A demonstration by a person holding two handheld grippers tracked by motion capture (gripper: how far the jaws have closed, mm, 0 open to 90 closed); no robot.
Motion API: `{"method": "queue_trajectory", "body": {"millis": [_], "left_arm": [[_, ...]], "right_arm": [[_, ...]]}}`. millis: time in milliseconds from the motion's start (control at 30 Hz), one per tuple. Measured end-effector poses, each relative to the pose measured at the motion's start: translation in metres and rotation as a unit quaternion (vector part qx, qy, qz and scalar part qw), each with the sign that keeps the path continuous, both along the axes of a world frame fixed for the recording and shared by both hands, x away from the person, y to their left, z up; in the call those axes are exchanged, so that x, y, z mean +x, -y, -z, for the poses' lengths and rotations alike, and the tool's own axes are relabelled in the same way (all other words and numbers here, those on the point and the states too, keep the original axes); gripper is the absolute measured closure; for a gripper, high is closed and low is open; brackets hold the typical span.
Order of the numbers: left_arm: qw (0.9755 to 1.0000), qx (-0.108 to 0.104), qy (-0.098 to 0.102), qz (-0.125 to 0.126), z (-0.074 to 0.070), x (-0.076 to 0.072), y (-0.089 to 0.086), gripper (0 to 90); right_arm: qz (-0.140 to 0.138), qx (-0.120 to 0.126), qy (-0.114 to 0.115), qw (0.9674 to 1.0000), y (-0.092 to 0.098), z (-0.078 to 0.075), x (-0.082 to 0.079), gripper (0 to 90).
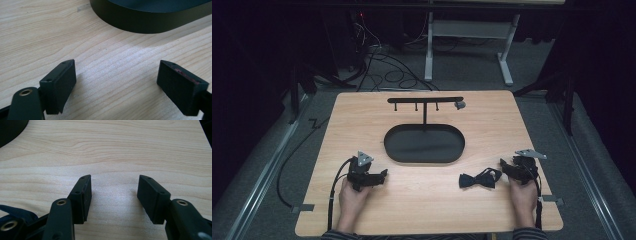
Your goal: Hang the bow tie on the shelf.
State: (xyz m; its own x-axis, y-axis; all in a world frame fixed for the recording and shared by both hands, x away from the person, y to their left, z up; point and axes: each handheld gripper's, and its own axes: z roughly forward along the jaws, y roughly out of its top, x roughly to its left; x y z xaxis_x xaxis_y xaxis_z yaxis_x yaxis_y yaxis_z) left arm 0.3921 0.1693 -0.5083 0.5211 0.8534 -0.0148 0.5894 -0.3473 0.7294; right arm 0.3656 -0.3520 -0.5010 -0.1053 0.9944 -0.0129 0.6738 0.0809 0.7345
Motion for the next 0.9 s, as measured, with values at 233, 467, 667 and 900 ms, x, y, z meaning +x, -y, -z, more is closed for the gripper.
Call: {"method": "queue_trajectory", "body": {"millis": [233,467,667,900], "left_arm": [[1.0,0.0,-0.001,0.001,-0.0001,-0.0001,-0.0001,16.1],[1.0,0.0,-0.001,0.001,-0.0001,-0.0001,-0.0001,16.1],[1.0,0.0,-0.001,0.001,-0.0001,-0.0001,-0.0001,16.1],[1.0,0.0,0.0,0.0,0.0,0.0,0.0,16.1]], "right_arm": [[-0.003,-0.001,0.0,1.0,0.0001,0.0001,0.0001,44.9],[-0.005,-0.001,-0.002,1.0,0.0001,-0.0002,0.0,43.9],[-0.005,-0.001,-0.003,1.0,-0.0001,-0.0001,-0.0001,43.8],[-0.006,-0.001,-0.002,1.0,0.0001,0.0,0.0001,43.8]]}}
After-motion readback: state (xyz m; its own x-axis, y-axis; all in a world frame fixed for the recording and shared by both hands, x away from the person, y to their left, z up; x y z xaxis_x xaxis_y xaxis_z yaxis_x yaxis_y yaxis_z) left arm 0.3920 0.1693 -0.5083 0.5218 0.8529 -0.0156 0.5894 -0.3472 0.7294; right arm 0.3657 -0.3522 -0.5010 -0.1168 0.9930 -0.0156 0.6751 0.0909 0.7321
